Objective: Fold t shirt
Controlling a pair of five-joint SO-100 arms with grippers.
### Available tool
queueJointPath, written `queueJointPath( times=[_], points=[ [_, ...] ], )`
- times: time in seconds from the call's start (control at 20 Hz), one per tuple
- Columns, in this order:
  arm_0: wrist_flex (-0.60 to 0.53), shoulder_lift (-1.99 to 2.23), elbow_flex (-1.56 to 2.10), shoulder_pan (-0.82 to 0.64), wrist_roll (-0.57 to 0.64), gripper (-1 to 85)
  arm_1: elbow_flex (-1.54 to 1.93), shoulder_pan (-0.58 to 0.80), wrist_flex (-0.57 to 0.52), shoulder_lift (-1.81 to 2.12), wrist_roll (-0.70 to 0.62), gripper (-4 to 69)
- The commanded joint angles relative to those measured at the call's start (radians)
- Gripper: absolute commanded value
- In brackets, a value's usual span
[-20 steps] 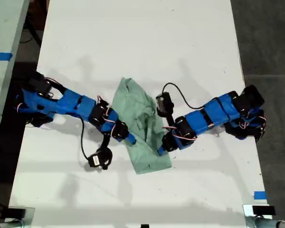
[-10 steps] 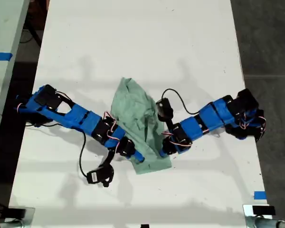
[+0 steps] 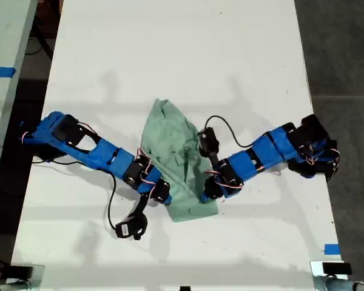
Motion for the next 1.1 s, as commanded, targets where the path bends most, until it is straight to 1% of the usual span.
queueJointPath(
  times=[0.0, 0.1, 0.15, 0.2, 0.25, 0.35, 0.4, 0.5, 0.6, 0.65, 0.75, 0.8, 0.95, 1.0, 1.05],
  points=[
    [0.011, -0.002, -0.005, 0.032, 0.008, -0.3, -0.081, -0.025, -0.081, -0.017, 0.011, 26.2],
    [0.025, 0.002, -0.005, 0.034, 0.012, -0.3, -0.160, -0.034, -0.092, -0.083, 0.003, 25.4],
    [0.034, 0.008, -0.005, 0.035, 0.012, -0.3, -0.201, -0.040, -0.092, -0.115, 0.000, 13.4],
    [0.044, 0.018, -0.005, 0.040, 0.014, -0.3, -0.236, -0.048, -0.097, -0.140, 0.006, -0.3],
    [0.049, 0.035, -0.005, 0.044, 0.023, -0.3, -0.275, -0.054, -0.107, -0.164, -0.009, -0.3],
    [0.048, 0.092, -0.005, 0.057, 0.052, -0.3, -0.385, -0.069, -0.089, -0.189, -0.035, -0.3],
    [0.046, 0.130, -0.003, 0.064, 0.066, -0.3, -0.446, -0.071, -0.058, -0.179, -0.052, -0.3],
    [0.063, 0.222, 0.009, 0.075, 0.084, -0.3, -0.476, -0.054, -0.048, -0.091, -0.117, -0.3],
    [0.117, 0.327, 0.046, 0.072, 0.084, -0.3, -0.457, -0.005, -0.020, 0.026, -0.181, -0.3],
    [0.184, 0.371, 0.054, 0.060, 0.078, -0.3, -0.445, 0.032, -0.002, 0.081, -0.221, -0.3],
    [0.314, 0.471, 0.097, 0.008, 0.071, -0.3, -0.428, 0.121, 0.012, 0.166, -0.316, -0.3],
    [0.357, 0.532, 0.141, -0.031, 0.077, -0.3, -0.428, 0.163, 0.012, 0.196, -0.368, -0.3],
    [0.364, 0.792, 0.383, -0.167, 0.137, -0.3, -0.416, 0.307, 0.005, 0.279, -0.523, -0.3],
    [0.364, 0.887, 0.462, -0.219, 0.160, -0.2, -0.416, 0.350, -0.005, 0.307, -0.584, 2.6],
    [0.364, 0.997, 0.538, -0.279, 0.192, 0.1, -0.422, 0.394, -0.008, 0.333, -0.640, 7.5]
  ],
)
